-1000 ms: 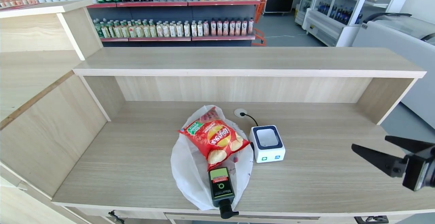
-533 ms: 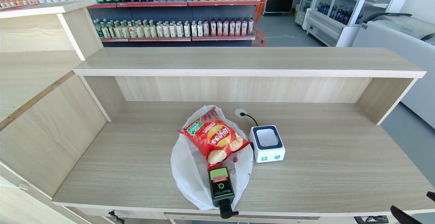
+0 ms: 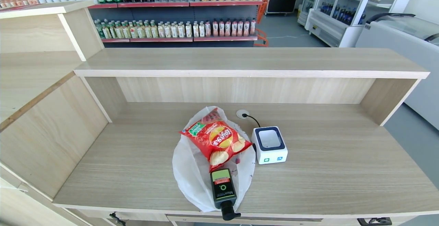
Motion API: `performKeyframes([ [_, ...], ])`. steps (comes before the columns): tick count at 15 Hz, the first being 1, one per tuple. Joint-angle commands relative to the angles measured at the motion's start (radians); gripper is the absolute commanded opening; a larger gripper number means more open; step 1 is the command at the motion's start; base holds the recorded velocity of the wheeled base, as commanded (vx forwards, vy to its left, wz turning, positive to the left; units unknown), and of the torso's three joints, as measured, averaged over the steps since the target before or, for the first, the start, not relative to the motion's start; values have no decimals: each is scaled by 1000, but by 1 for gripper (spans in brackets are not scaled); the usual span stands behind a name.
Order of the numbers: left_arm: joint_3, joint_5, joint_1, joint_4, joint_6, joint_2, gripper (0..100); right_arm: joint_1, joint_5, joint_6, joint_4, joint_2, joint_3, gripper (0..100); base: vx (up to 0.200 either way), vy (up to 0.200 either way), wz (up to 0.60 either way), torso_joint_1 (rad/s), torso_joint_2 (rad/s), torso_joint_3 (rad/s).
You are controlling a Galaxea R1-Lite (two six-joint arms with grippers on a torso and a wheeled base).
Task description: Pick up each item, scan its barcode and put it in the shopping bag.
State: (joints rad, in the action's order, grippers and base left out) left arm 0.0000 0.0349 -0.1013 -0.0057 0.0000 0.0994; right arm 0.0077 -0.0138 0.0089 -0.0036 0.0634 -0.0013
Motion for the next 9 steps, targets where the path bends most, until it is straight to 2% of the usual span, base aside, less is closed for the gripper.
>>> performKeyframes([
  [1,0,0,0,0,0,0,0,-11,0,0,1,-63,1,100,0,0,0,0,0,0],
  [9,0,0,0,0,0,0,0,-11,0,-3,1,-63,1,100,0,0,0,0,0,0],
])
